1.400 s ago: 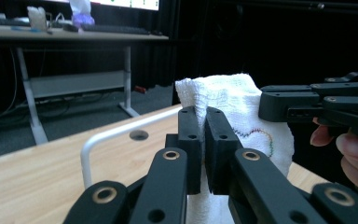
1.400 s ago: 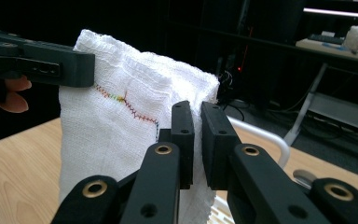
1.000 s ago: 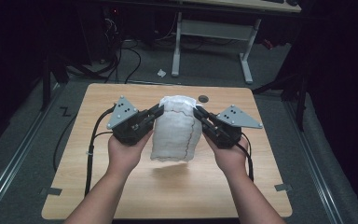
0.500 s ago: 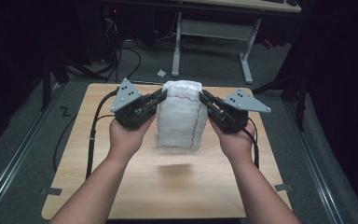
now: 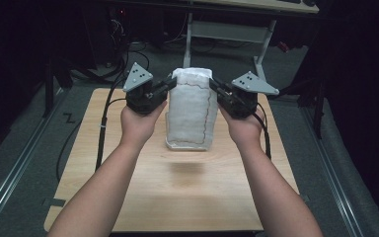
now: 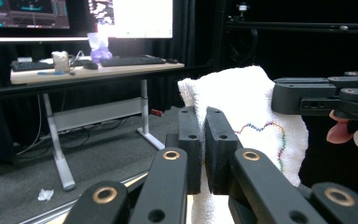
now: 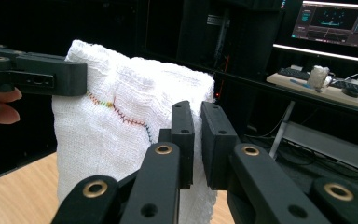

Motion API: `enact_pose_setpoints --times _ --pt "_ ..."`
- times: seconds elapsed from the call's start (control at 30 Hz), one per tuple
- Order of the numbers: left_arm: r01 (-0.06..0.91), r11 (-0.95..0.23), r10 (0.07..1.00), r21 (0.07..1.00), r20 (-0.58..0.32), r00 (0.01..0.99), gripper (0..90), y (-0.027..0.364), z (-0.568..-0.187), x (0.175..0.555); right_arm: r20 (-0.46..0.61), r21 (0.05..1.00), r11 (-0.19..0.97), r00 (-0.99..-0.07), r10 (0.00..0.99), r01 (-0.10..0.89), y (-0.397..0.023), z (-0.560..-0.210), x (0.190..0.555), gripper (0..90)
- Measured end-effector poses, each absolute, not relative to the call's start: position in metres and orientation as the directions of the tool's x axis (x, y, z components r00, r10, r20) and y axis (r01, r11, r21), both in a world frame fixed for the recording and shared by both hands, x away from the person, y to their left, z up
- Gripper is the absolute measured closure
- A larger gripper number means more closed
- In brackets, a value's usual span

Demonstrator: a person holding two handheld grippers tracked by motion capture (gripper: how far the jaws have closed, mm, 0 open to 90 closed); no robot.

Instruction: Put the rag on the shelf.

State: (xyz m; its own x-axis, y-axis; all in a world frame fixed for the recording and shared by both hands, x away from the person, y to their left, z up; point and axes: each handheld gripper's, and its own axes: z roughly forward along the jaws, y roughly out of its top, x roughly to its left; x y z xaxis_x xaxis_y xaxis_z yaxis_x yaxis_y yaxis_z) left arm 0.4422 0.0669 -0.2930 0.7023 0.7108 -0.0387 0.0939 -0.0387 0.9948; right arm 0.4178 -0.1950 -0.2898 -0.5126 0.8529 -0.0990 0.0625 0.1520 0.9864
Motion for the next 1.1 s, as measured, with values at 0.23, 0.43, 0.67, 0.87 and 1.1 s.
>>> enact_pose_setpoints --times 0.23,0.43,0.67,0.87,1.1 --pt "0.106 -0.025 0.713 0.994 -0.057 0.699 86.6 0.062 -0.292 0.467 -0.080 0.989 0.130 -0.492 0.867 0.070 -0.196 -0.293 0.441 84.6" --pt "0.116 -0.051 0.727 0.992 -0.043 0.685 86.5 0.053 -0.289 0.487 -0.066 0.989 0.122 -0.474 0.878 0.089 -0.201 -0.292 0.460 84.6" --pt "0.132 -0.099 0.769 0.986 -0.008 0.639 86.4 0.045 -0.302 0.514 -0.045 0.984 0.121 -0.469 0.882 0.134 -0.203 -0.298 0.492 84.5" --pt "0.196 -0.128 0.790 0.972 -0.020 0.613 86.3 0.047 -0.319 0.533 -0.054 0.969 0.159 -0.469 0.882 0.188 -0.194 -0.313 0.513 84.5" --pt "0.237 -0.159 0.805 0.958 -0.013 0.593 86.2 0.049 -0.333 0.545 -0.069 0.957 0.192 -0.472 0.879 0.217 -0.187 -0.327 0.527 84.4"
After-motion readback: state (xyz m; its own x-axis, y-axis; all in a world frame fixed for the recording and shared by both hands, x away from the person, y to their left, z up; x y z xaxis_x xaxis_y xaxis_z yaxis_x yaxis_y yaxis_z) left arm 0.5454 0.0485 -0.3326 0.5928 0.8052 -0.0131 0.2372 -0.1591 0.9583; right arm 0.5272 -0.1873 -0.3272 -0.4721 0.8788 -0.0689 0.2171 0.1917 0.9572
